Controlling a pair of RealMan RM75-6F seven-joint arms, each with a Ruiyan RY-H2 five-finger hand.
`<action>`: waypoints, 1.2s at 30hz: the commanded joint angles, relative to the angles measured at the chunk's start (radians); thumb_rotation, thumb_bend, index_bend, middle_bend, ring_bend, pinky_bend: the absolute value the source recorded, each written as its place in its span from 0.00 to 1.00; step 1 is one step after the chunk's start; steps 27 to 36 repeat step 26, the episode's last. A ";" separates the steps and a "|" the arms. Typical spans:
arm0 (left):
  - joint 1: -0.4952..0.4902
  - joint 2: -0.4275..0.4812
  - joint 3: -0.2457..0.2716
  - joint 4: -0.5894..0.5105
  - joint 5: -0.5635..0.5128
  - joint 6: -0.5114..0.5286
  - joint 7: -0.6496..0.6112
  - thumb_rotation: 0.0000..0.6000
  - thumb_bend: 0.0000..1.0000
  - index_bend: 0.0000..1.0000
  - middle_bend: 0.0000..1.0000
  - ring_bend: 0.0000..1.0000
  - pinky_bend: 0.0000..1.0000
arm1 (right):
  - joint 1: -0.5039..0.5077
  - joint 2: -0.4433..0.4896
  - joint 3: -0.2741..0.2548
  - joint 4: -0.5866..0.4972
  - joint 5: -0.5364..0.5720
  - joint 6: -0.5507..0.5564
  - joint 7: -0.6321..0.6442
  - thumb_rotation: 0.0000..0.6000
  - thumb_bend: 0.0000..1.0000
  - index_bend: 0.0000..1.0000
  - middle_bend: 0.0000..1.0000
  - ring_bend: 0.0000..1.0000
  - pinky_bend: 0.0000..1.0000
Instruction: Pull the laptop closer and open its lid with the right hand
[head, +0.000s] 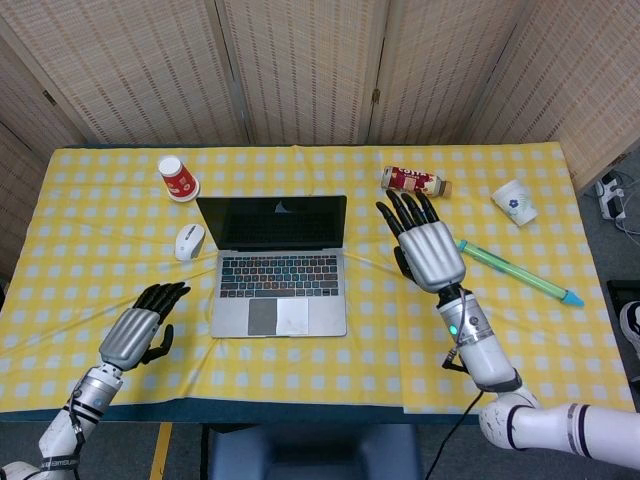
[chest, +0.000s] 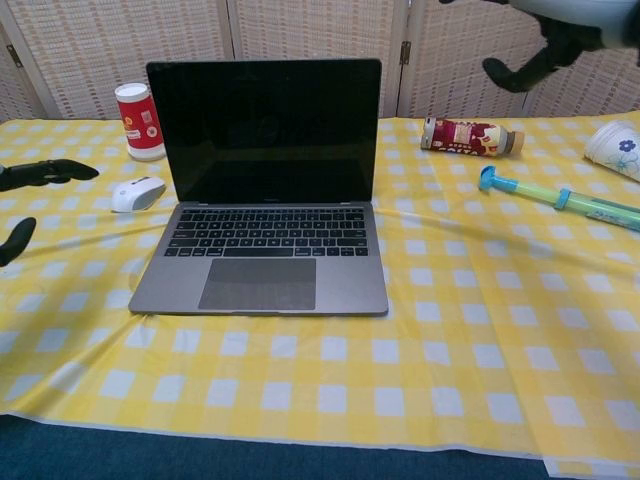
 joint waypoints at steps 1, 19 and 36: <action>0.032 0.019 -0.013 0.011 -0.013 0.047 -0.022 1.00 0.79 0.04 0.09 0.00 0.00 | -0.111 0.069 -0.092 -0.021 -0.123 0.057 0.138 1.00 0.62 0.00 0.00 0.01 0.00; 0.264 0.041 0.026 0.019 0.066 0.382 -0.002 1.00 0.79 0.06 0.09 0.00 0.00 | -0.501 0.093 -0.349 0.264 -0.500 0.359 0.689 1.00 0.62 0.00 0.00 0.01 0.00; 0.324 0.027 0.046 -0.006 0.087 0.436 0.046 1.00 0.79 0.06 0.09 0.00 0.00 | -0.582 0.066 -0.367 0.300 -0.529 0.422 0.725 1.00 0.62 0.00 0.00 0.01 0.00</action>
